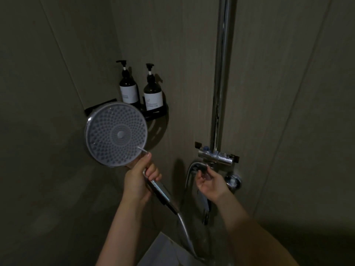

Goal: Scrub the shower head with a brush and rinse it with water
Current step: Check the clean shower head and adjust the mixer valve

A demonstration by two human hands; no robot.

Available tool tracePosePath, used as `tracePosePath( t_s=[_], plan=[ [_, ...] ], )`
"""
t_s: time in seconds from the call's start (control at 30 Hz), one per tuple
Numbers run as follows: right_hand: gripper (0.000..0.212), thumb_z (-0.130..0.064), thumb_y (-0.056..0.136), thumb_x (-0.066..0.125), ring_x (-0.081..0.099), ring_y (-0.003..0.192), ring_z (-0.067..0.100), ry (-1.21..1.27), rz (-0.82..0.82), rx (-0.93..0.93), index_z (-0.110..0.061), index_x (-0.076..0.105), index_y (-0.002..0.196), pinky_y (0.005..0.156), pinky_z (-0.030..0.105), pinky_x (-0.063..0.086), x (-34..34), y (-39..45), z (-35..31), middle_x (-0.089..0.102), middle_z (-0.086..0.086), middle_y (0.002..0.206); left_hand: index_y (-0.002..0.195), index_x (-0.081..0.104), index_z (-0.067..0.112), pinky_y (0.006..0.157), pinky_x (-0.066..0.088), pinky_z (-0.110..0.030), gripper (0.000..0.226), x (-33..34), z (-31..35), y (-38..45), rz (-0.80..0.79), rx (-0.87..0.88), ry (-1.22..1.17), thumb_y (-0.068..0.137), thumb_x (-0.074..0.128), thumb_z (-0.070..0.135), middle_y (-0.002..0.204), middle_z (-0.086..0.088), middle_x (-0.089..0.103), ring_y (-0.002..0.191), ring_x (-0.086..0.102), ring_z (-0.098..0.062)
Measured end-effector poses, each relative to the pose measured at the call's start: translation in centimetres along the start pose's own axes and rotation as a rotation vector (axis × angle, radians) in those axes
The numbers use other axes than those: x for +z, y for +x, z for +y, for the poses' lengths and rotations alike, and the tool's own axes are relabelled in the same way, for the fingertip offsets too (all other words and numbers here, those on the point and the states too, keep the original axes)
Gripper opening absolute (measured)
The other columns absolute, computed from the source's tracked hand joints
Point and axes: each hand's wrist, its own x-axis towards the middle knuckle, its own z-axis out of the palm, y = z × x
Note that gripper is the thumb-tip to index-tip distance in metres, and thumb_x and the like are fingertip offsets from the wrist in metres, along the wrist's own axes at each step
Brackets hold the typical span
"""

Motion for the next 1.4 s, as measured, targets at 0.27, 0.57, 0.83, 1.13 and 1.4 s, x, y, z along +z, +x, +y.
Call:
tracePosePath(
  t_s=[0.27, 0.57, 0.83, 1.13, 1.4],
  plan=[
    [0.015, -0.024, 0.092, 0.054, 0.052, 0.061, 0.013, -0.573, 0.215, 0.024, -0.011, 0.056, 0.085, 0.036, 0.016, 0.043, 0.7, -0.1, -1.8, 0.055, 0.004, 0.072, 0.044, 0.041, 0.023, 0.037, 0.026, -0.016, 0.049, 0.1, -0.5, 0.1, -0.016, -0.014, -0.008, 0.091, 0.044, 0.012, 0.036, 0.009, 0.028, 0.030, 0.026, -0.004],
    [0.025, -0.012, 0.088, 0.059, 0.054, 0.064, 0.020, -0.850, 0.469, -0.205, -0.008, 0.058, 0.113, 0.046, 0.027, 0.043, 2.2, 1.3, -1.3, 0.058, 0.011, 0.092, 0.040, 0.041, 0.023, 0.037, 0.028, -0.016, 0.050, 0.7, -0.9, -0.1, -0.034, -0.012, 0.013, 0.089, 0.046, 0.014, 0.036, 0.009, 0.028, 0.030, 0.026, -0.004],
    [0.006, -0.008, 0.092, 0.054, 0.055, 0.081, 0.029, -0.507, 0.227, -0.018, -0.001, 0.053, 0.093, 0.067, 0.034, 0.058, 1.4, 0.0, -2.3, 0.051, 0.017, 0.090, 0.044, 0.036, 0.023, 0.037, 0.025, -0.017, 0.051, 0.8, -1.0, 0.0, -0.019, -0.023, -0.066, 0.094, 0.040, 0.013, 0.035, 0.008, 0.027, 0.028, 0.025, -0.004],
    [0.011, -0.003, 0.088, 0.059, 0.056, 0.074, 0.023, -0.667, 0.281, -0.070, -0.003, 0.055, 0.098, 0.062, 0.034, 0.057, 1.9, -0.2, -2.8, 0.056, 0.012, 0.084, 0.043, 0.037, 0.022, 0.035, 0.027, -0.014, 0.052, 1.2, -1.2, 0.4, 0.007, -0.044, -0.088, 0.094, 0.041, 0.012, 0.034, 0.009, 0.027, 0.028, 0.025, -0.003],
    [0.008, -0.003, 0.087, 0.060, 0.056, 0.076, 0.027, -0.663, 0.285, -0.054, -0.002, 0.056, 0.094, 0.078, 0.040, 0.052, 2.2, -0.1, -2.8, 0.055, 0.014, 0.087, 0.045, 0.041, 0.023, 0.036, 0.030, -0.017, 0.040, 1.5, -2.1, 0.7, -0.057, -0.060, -0.034, 0.083, 0.051, 0.015, 0.036, 0.008, 0.030, 0.030, 0.028, -0.004]
  ],
)
